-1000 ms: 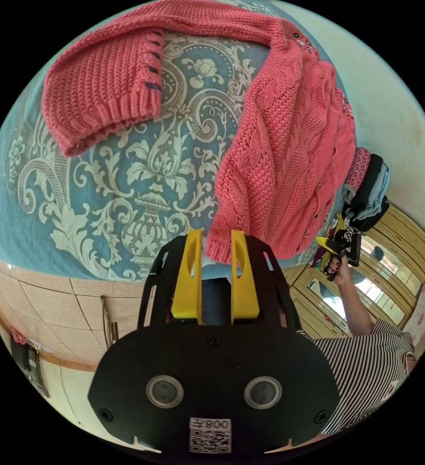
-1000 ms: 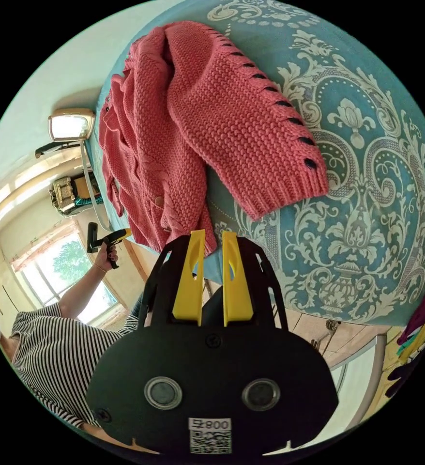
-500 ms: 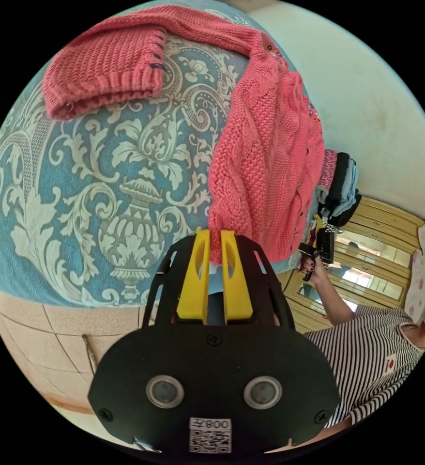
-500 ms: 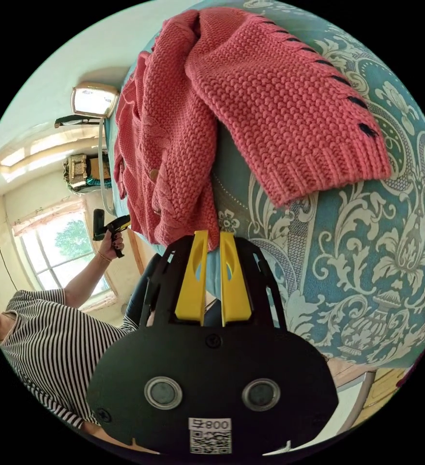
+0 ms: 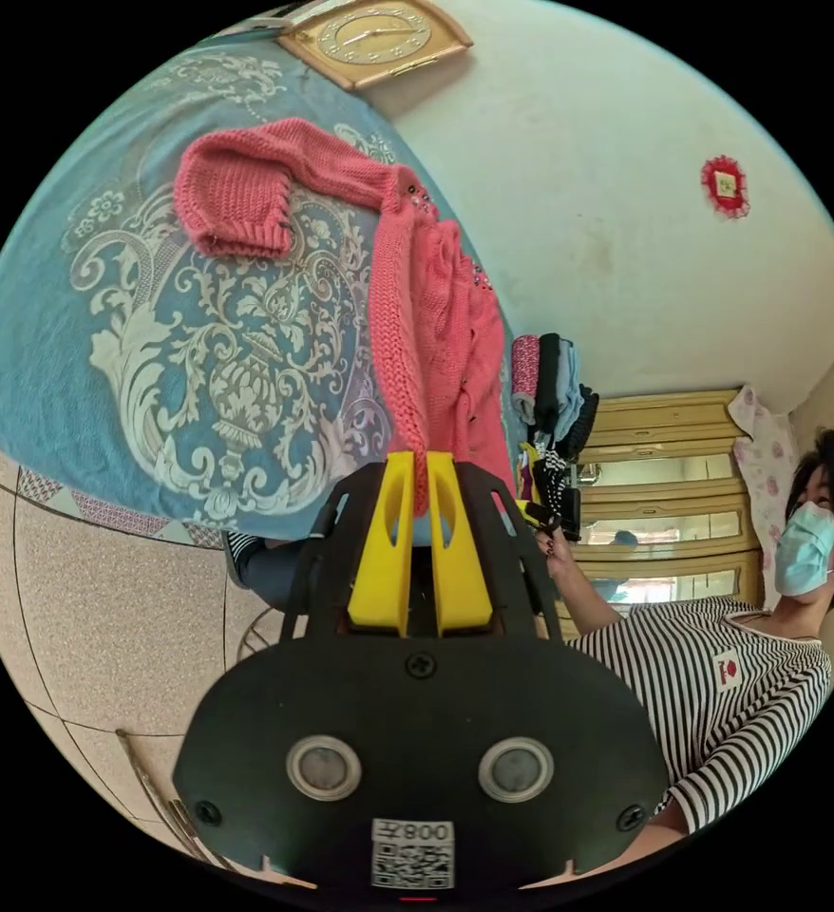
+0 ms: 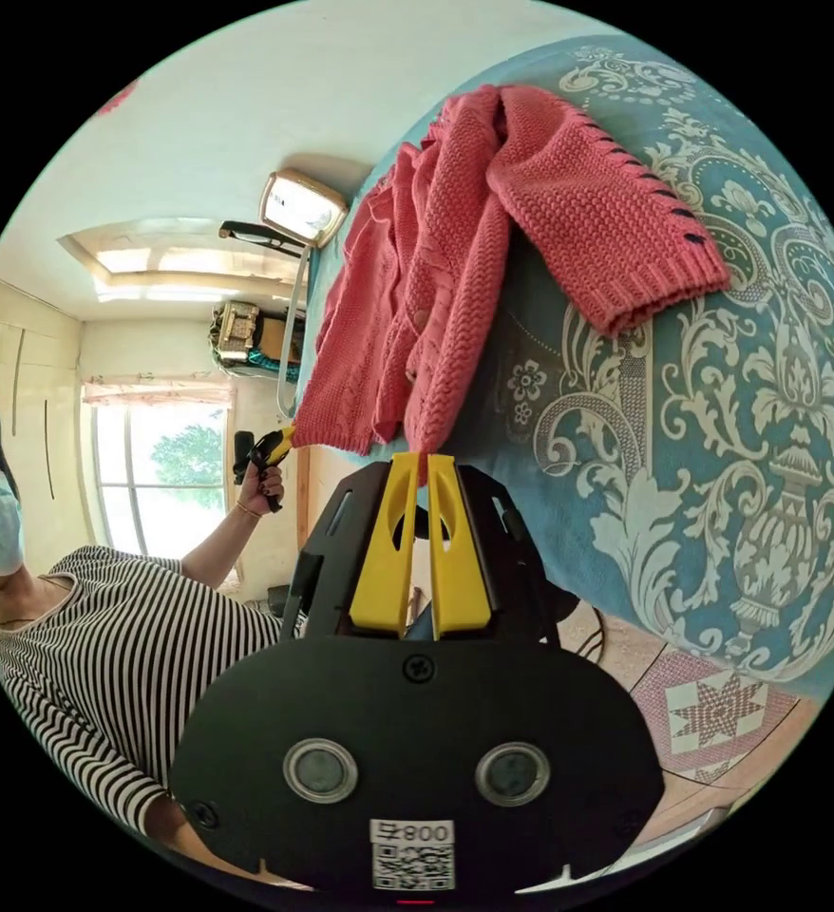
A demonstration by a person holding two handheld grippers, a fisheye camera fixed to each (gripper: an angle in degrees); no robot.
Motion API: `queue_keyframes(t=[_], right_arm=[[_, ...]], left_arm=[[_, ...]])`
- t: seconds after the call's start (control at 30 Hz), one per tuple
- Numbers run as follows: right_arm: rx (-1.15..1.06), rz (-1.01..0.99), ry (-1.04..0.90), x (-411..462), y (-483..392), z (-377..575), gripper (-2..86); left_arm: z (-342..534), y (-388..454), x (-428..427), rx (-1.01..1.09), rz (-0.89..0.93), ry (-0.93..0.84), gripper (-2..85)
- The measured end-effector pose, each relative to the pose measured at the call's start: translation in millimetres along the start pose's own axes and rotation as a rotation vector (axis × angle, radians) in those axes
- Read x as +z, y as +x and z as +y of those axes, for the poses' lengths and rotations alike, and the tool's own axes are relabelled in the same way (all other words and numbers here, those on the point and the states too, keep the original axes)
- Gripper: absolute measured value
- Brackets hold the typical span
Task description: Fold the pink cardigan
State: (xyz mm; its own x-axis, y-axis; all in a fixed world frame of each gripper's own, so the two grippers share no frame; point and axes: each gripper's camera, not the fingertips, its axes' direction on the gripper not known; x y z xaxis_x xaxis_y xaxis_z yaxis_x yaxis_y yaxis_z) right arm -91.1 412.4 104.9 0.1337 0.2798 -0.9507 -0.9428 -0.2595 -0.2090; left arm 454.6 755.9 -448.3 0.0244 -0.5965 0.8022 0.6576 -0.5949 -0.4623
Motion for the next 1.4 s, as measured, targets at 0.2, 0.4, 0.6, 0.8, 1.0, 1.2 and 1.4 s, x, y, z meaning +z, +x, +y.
queue_keyframes(t=[0.2, 0.4, 0.6, 0.8, 1.0, 1.2, 1.4], right_arm=[[-0.069, 0.000, 0.065, -9, -27, 48, 1.4], [-0.033, 0.015, 0.102, -9, -26, 85, 1.5], [0.159, -0.032, 0.185, -1, 17, 78, 2.2], [0.188, 0.045, 0.248, -17, 13, 58, 2.8], [0.131, 0.219, 0.257, -31, -20, -40, 5.9], [0.099, 0.494, 0.175, -24, -40, -161, 8.0], [0.137, 0.621, 0.051, 6, -39, -218, 8.5]], left_arm=[[49, 3, -23, 0.036, 0.051, 0.081, 2.8], [70, -15, -23, 0.006, 0.018, 0.124, 3.2], [71, -39, -5, -0.077, -0.024, 0.105, 4.9], [54, -30, -23, -0.041, -0.155, 0.112, 6.6], [-31, -14, -20, -0.008, -0.365, 0.056, 9.1], [-117, -19, -23, -0.102, -0.592, 0.073, 10.5], [-150, -37, -27, -0.246, -0.621, 0.175, 7.5]])
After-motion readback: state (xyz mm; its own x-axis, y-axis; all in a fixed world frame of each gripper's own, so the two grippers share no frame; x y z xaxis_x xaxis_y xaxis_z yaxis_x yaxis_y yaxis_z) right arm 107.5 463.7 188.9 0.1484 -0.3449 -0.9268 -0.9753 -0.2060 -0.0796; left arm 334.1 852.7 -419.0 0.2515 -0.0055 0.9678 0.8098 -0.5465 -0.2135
